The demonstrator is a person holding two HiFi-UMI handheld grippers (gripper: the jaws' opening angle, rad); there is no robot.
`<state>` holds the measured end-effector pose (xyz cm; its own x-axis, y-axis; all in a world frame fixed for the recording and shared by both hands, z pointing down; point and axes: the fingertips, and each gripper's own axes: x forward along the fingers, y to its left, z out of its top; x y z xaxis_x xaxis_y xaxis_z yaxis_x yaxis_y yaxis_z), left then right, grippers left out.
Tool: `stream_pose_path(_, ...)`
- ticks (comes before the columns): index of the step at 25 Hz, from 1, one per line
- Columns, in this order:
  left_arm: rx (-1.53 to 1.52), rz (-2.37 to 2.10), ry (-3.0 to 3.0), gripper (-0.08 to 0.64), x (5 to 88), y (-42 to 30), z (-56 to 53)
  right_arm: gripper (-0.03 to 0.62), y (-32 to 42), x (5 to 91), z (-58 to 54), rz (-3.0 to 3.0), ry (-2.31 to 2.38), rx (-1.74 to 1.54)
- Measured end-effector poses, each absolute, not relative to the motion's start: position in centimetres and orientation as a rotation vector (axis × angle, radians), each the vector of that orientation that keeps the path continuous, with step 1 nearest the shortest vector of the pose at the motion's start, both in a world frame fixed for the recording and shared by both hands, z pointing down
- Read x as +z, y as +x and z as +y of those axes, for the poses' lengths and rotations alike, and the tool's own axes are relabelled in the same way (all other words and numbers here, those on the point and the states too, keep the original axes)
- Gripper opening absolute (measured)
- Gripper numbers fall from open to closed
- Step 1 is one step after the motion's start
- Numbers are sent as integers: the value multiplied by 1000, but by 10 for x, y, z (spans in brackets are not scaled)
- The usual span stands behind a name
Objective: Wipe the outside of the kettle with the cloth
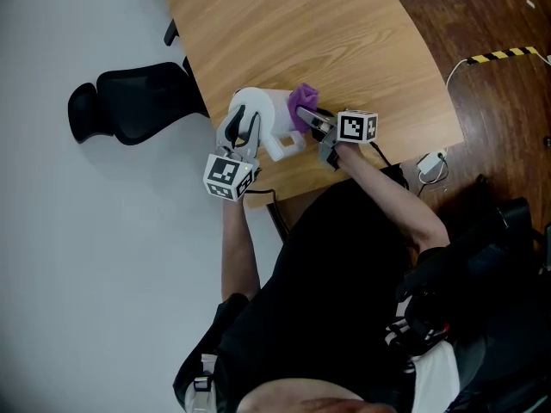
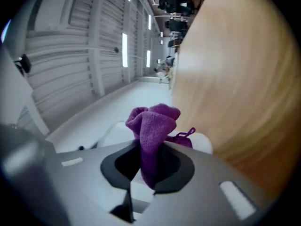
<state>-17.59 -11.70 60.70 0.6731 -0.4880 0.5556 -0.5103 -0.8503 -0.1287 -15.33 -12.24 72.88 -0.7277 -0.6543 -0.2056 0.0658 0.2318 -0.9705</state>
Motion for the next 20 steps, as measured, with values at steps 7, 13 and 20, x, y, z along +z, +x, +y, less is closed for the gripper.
stream_pose_path(7, 926, -855, 2839, 20, 608, -176, -117, 46, -162, 822, -118, 1956, -814, -1939)
stream_pose_path(13, 925, -868, 2850, 20, 608, -177, -117, 46, -126, 651, -148, 1949, -474, -1360)
stream_pose_path(20, 934, -876, 2850, 20, 608, -176, -118, 46, -156, 723, -162, 1991, -670, -1542)
